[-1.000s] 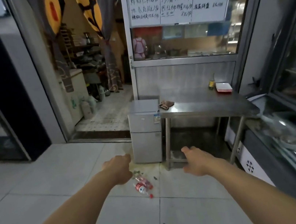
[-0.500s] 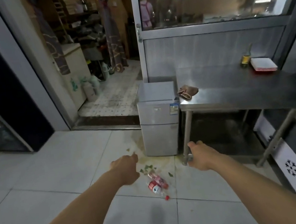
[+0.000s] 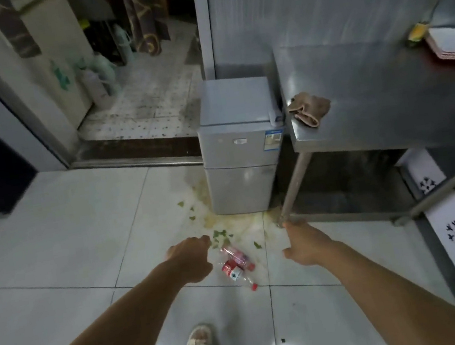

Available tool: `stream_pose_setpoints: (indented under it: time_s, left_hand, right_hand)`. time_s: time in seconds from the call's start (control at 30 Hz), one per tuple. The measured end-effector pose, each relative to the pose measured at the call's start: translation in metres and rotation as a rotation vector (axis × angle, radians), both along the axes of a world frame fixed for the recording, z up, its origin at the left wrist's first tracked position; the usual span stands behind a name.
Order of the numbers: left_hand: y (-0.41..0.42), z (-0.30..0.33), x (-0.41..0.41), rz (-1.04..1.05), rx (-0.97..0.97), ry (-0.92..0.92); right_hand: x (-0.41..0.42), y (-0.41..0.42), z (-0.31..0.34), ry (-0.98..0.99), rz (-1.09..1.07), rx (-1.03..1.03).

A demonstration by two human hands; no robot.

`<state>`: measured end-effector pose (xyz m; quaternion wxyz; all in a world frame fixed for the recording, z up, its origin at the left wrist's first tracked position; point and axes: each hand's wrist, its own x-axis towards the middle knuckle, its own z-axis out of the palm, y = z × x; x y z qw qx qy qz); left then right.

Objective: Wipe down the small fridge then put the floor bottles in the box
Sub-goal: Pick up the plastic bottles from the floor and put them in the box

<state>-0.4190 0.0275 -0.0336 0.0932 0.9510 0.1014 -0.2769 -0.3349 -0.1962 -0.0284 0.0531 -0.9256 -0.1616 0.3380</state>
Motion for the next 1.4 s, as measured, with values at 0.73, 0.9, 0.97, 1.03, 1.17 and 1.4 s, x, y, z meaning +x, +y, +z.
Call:
stream_pose_setpoints:
  time_s: [0.73, 0.9, 0.97, 1.03, 1.17, 1.4]
  left_hand:
    - [0.097, -0.320, 0.141, -0.280, -0.024, 0.172]
    - [0.091, -0.443, 0.156, -0.273, -0.051, 0.144]
    - [0.089, -0.490, 0.161, -0.275, -0.040, 0.122]
    - [0.089, -0.533, 0.164, -0.265, -0.030, 0.112]
    - [0.090, -0.607, 0.163, -0.250, -0.043, 0.075]
    - [0.104, -0.685, 0.162, -0.325, -0.069, -0.058]
  right_hand:
    - [0.084, 0.101, -0.330, 0.245, -0.339, 0.011]
    - [0.097, 0.107, -0.461, 0.236, -0.355, 0.017]
    - [0.102, 0.113, -0.511, 0.217, -0.351, 0.028]
    - [0.106, 0.119, -0.556, 0.189, -0.345, 0.054]
    - [0.116, 0.126, -0.635, 0.085, -0.329, 0.101]
    - [0.132, 0.135, -0.729, -0.023, -0.317, 0.170]
